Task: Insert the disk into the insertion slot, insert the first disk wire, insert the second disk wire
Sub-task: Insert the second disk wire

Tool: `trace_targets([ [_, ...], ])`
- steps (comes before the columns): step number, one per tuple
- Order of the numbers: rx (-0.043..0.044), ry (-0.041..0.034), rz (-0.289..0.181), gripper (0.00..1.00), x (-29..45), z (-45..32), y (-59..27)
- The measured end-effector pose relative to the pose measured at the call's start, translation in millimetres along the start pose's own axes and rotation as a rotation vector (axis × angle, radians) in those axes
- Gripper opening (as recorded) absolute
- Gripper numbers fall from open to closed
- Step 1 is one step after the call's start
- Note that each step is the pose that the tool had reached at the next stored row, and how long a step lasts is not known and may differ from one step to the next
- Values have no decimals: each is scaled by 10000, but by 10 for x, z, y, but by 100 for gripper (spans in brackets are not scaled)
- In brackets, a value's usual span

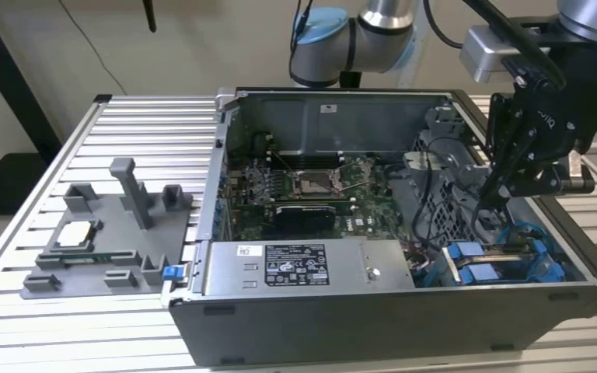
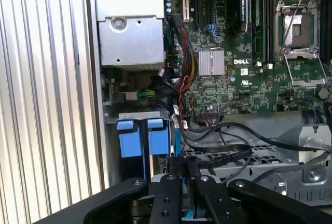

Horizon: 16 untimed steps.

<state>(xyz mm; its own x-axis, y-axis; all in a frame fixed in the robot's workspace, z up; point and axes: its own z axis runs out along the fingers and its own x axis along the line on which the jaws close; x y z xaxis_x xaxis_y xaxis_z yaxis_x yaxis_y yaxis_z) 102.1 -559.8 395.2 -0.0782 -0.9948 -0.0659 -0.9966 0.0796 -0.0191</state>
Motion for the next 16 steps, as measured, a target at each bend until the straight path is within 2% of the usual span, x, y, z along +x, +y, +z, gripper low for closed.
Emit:
trace_targets([
  [6,0,-3,0,0,1,15,0],
  [16,0,2,0,0,6,93,2],
])
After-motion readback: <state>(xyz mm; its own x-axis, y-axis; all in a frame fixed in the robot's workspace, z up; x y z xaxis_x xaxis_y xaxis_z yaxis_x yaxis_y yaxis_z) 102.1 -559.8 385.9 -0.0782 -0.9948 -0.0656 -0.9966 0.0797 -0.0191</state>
